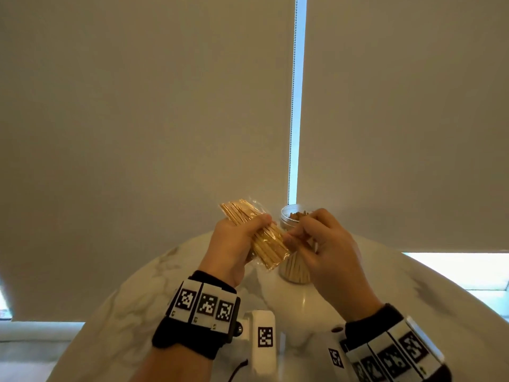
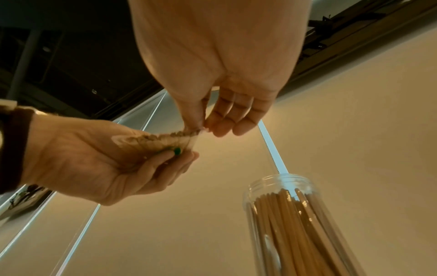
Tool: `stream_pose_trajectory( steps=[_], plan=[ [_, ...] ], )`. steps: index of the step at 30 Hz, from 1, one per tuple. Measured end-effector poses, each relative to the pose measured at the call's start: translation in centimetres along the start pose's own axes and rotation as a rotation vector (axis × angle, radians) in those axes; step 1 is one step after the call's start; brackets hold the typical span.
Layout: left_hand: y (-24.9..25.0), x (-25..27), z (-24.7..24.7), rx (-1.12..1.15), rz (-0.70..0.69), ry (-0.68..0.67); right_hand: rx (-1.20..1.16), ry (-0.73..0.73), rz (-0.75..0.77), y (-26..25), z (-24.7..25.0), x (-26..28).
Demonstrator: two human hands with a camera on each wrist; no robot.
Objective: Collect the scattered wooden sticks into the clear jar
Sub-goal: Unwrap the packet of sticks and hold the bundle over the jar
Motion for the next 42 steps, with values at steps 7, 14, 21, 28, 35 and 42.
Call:
stream_pose_trajectory(
  steps=[7, 14, 21, 28, 35, 42],
  plan=[
    [0.2, 0.3, -0.5, 0.013, -0.089, -0.055, -0.114, 0.034, -0.032, -0.2, 0.0, -0.3],
    [1.5, 1.0, -1.1, -0.011, -0.157, -0.138, -0.179, 0.043, -0.063, -1.1, 1.7, -0.5],
    [1.1, 0.1, 0.3, -0.01, -0.071, 0.068, -0.144, -0.068, 0.038, -1.7, 0.4, -0.3],
    [1.4, 0.9, -0.8, -0.05, -0.063, -0.014, -0.024, -0.195, 0.014, -1.4, 0.4, -0.3],
    [2.1, -0.4, 2.1, 0.427, -0.056, 0.191, -0.391, -0.324, -0.111, 0.0, 1.9, -0.5],
    [2.7, 0.4, 1.6, 0.147, -0.282, 0.214, -0.713, -0.229, -0.693, 2.3, -1.0, 0.0]
  ],
)
Point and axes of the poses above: each hand's wrist, its own x-axis away from the middle knuckle, its own z-axis out of the back of the hand, y = z × x, the point moved 1 cm from there along -x, towards the middle knuckle, and after that the axes turned 9 degrees about -y, right-handed, at the moved point
